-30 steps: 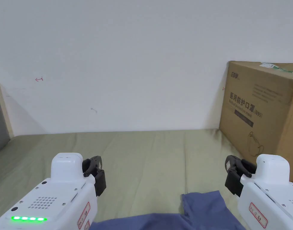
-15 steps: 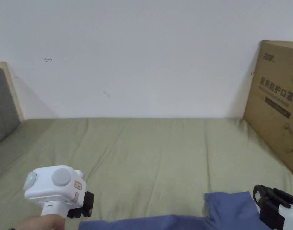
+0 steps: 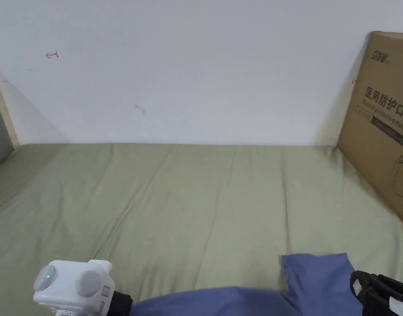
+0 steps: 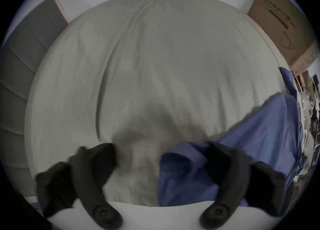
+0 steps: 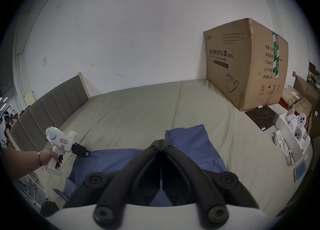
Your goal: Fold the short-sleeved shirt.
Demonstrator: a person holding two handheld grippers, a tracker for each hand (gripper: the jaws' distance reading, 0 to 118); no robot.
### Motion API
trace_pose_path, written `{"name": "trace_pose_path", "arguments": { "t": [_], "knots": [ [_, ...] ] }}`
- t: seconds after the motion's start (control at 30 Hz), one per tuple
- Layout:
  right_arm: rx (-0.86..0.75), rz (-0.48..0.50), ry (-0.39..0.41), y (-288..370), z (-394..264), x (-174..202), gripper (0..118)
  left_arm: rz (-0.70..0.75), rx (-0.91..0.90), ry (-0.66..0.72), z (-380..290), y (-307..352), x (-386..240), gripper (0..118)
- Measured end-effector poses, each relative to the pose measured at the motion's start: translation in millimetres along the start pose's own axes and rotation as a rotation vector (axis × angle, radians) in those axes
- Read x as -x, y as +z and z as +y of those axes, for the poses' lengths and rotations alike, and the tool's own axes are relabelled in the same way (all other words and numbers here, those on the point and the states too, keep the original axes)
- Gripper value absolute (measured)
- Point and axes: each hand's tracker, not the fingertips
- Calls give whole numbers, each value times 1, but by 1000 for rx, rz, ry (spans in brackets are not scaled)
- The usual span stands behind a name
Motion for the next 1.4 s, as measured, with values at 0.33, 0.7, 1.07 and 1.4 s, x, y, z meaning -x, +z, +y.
{"name": "trace_pose_path", "arguments": {
  "t": [0.33, 0.7, 1.07, 1.4],
  "knots": [
    [268, -78, -216, -121, 39, -106, 1, -91, -198, -35, -3, 99, -20, 2],
    [790, -245, -175, -253, -14, -173, 109, -80, -190, -63, -7, 133, -26, 2],
    [648, -155, -58, -189, -5, -138, 0, -100, -148, 32, -22, 125, -19, 2],
    [265, -30, -167, -26, 105, -128, 0, -146, -365, 30, -34, 231, -4, 2]
  ]
}}
